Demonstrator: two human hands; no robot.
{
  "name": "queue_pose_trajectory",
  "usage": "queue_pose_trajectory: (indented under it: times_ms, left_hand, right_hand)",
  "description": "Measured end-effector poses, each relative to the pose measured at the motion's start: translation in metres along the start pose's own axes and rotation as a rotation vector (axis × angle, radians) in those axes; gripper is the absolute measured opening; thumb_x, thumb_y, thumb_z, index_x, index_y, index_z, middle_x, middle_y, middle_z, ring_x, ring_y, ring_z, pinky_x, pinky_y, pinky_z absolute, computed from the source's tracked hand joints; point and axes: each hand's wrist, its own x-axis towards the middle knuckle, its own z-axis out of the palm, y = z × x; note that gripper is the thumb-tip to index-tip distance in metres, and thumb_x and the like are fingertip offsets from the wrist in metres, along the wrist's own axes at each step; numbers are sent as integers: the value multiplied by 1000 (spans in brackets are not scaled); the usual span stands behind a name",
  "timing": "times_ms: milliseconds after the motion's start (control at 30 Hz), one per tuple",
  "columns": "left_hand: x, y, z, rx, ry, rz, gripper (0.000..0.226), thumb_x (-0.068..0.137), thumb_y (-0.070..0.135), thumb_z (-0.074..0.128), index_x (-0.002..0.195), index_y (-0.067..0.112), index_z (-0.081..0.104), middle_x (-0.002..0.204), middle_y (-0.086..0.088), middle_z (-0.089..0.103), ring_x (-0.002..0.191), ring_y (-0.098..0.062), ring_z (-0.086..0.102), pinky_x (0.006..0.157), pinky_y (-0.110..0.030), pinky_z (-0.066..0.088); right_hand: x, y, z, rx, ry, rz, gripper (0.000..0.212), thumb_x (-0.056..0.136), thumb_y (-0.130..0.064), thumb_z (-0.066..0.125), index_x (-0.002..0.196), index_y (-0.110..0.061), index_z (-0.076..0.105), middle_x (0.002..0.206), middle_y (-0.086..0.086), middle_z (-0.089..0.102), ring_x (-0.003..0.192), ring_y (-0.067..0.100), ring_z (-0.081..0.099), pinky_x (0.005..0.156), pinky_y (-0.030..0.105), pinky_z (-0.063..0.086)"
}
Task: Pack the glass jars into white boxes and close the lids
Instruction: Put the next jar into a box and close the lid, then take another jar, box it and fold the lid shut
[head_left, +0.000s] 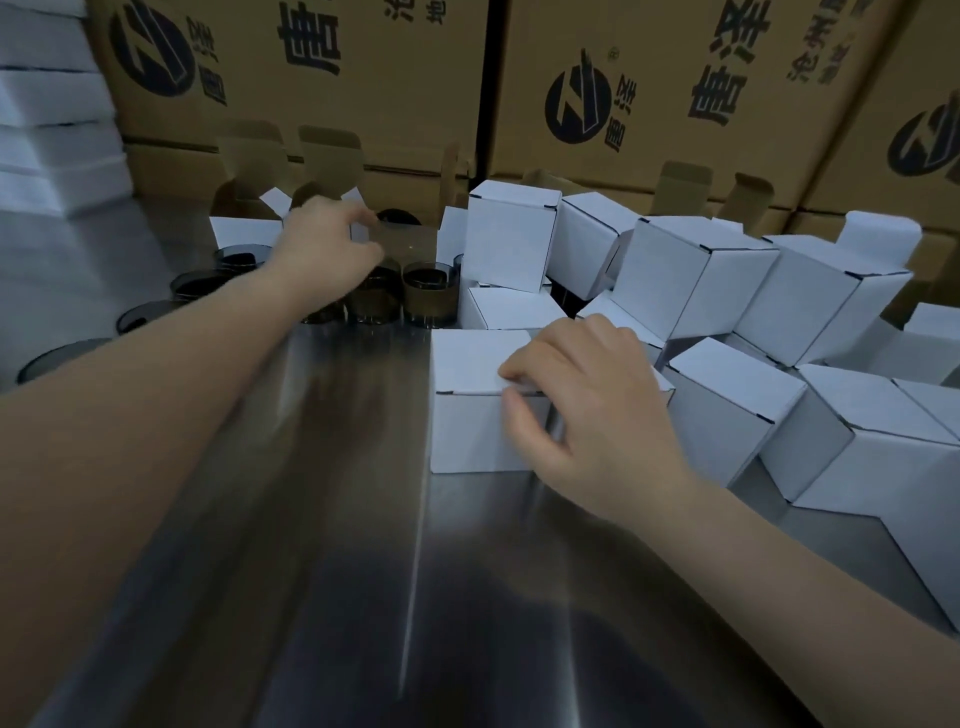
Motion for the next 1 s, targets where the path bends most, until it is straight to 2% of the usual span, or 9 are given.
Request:
queue_pose_trajectory:
  times_ms: [167,267,400,467,567,667,800,933,1000]
  left_hand:
    - [48,-15,19,224,-101,-92,58,95,41,54,147,20,39,150,-16,39,139,-37,30,114,-51,25]
    - [66,-14,30,238,-142,-145,59,96,44,50,149,25,35,152,-14,35,144,-36,20,117,-55,14]
    - [80,-21,31,85,-96,-210,58,92,38,56,144,19,41,144,-16,44,133,-38,37,112,-52,30]
    - [83,-25,29,95,-62,-222,58,91,40,58,144,23,42,146,-15,42,134,-39,35,112,-53,30]
    - [90,-29,30,47,-100,-217,60,91,44,58,146,26,39,151,-13,38,142,-36,25,117,-52,22]
    - [96,-29,35,58,-154,-231,62,93,45,56,148,23,37,157,-12,30,148,-35,8,121,-48,5]
    - [96,-32,35,99,-138,-309,68,88,55,55,147,28,37,155,-18,27,143,-39,17,117,-53,19]
    - [85,-22,33,-121,-25,-214,62,94,34,58,149,19,36,151,-15,32,142,-33,19,115,-39,23]
    - [73,-9,24,-188,44,-142,56,94,28,58,146,20,40,149,-12,32,141,-31,22,114,-38,24]
  right_hand:
    - [-3,0,5,-19,66,-13,22,88,-21,50,83,-8,68,83,7,62,77,30,54,67,43,38]
    - [-3,2,6,-14,56,-15,24,88,-22,49,84,-8,68,83,7,62,78,29,55,68,44,39]
    - [-3,1,7,-19,61,-8,23,88,-21,50,84,-8,68,82,7,62,76,31,54,67,46,39]
    - [-3,1,7,-21,60,-2,23,88,-21,50,83,-8,68,82,7,62,76,31,54,67,46,38]
    - [-4,1,7,-22,51,6,23,88,-21,50,83,-8,68,82,7,62,77,30,55,68,46,38]
    - [-4,1,7,-22,48,13,22,88,-22,50,83,-9,68,82,6,62,77,29,54,68,45,38]
    - [-4,1,7,-30,53,16,22,88,-22,51,84,-10,68,83,5,62,79,27,54,68,43,37]
    - [-4,1,8,-28,61,14,22,87,-22,50,84,-9,68,82,6,61,78,28,53,68,45,38]
    - [-4,1,8,-26,63,23,22,87,-22,50,84,-9,68,82,6,61,78,29,53,68,45,37]
